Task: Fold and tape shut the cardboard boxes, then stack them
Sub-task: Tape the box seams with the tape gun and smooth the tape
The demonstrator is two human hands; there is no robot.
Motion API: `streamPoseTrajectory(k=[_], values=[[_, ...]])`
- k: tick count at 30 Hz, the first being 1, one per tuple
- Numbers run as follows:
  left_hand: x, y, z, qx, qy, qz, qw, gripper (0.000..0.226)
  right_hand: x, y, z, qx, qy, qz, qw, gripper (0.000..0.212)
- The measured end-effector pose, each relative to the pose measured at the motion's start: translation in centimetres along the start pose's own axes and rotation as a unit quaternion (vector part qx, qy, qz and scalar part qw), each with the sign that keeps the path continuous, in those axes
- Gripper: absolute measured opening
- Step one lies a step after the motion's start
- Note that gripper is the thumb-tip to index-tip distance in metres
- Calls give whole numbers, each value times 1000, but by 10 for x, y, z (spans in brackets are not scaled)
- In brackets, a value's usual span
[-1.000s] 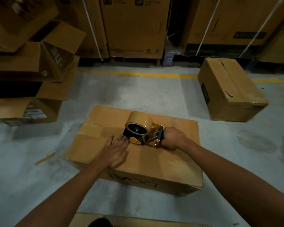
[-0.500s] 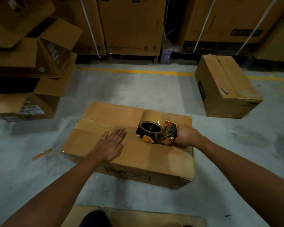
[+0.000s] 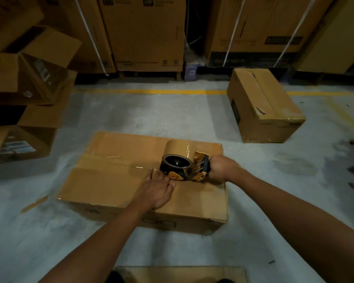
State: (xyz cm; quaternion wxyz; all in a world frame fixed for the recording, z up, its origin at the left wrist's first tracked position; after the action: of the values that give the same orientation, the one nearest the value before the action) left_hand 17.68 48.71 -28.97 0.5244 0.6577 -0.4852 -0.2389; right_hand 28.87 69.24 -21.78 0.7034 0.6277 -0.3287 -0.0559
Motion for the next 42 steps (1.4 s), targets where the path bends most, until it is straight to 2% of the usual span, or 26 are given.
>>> streamPoseTrajectory(k=[4, 8, 16, 19, 24, 28, 34, 39, 42], values=[[3, -1, 6, 2, 1, -19, 1000, 61, 0, 3, -1, 13, 12, 5, 1000, 13], [3, -1, 5, 11, 2, -6, 1000, 65, 6, 4, -10, 16, 12, 10, 1000, 12], [0, -6, 5, 1, 19, 14, 1000, 73, 31, 5, -82, -1, -30, 22, 999, 17], [-1, -3, -12, -9, 41, 30, 999, 81, 34, 6, -81, -3, -29, 19, 999, 16], [-8, -14, -63, -26, -9, 65, 997, 99, 35, 15, -77, 11, -21, 13, 1000, 13], [-9, -21, -72, -37, -4, 54, 998, 110, 37, 13, -77, 20, -15, 16, 1000, 12], [-6, -24, -69, -38, -10, 32, 999, 109, 40, 15, -85, 27, -14, 13, 999, 16], [-8, -25, -67, -34, -10, 30, 999, 111, 59, 9, -132, 10, -56, 23, 998, 20], [-5, -19, -82, -26, 24, 49, 998, 112, 66, 1, -149, -7, -73, 27, 997, 22]])
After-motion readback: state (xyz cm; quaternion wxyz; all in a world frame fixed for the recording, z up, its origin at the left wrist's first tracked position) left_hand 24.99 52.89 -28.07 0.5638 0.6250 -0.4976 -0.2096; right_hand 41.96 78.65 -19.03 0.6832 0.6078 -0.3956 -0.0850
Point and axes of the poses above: each hand's wrist, its own x-axis away from the middle knuckle, its own y-axis out of the back of the hand, z = x × y, the point moved 3 cm from there along -x, towards the middle knuckle, and after that the axes turned 9 degrees about x, right-handed, at the moved point
